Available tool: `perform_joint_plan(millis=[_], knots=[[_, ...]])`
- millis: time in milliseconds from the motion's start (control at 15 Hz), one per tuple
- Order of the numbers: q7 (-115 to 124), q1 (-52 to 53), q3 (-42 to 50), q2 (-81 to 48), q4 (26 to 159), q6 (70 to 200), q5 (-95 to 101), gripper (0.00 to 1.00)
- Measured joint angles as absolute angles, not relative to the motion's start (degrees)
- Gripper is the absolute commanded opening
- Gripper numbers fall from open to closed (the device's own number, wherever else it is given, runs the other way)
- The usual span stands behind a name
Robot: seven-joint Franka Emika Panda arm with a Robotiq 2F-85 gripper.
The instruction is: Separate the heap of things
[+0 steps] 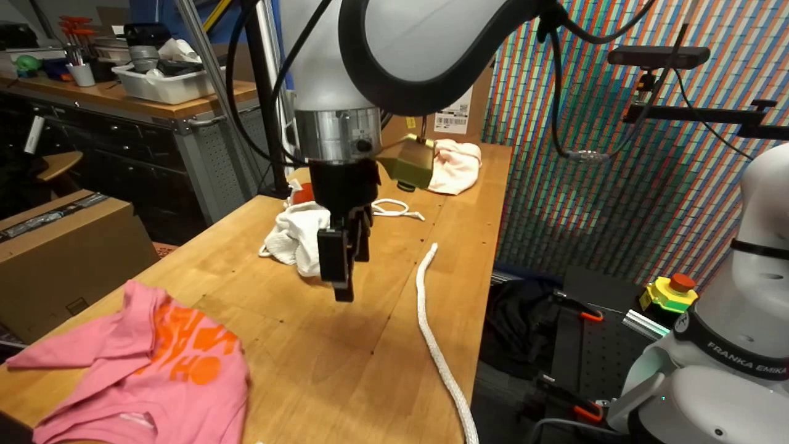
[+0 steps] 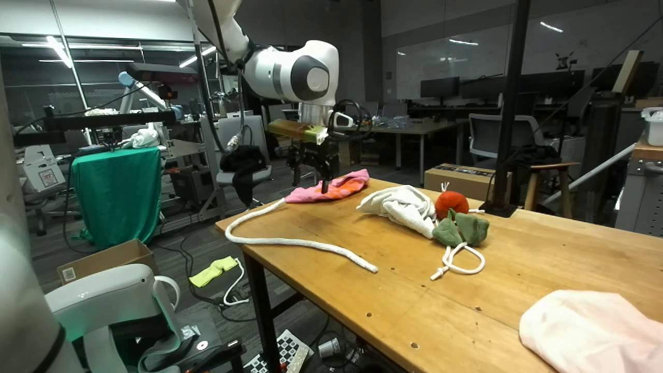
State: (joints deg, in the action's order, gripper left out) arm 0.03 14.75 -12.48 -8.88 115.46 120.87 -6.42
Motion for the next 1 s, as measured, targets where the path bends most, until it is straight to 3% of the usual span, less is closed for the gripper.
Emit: perform_joint_plan(millis=[600, 1000], knots=[[11.36, 12.13, -7.66, -8.09, 116.57, 141.6, 7.87, 1.0], [19.52, 12.28, -6.84, -10.93, 116.7, 143.69, 14.77, 1.0]])
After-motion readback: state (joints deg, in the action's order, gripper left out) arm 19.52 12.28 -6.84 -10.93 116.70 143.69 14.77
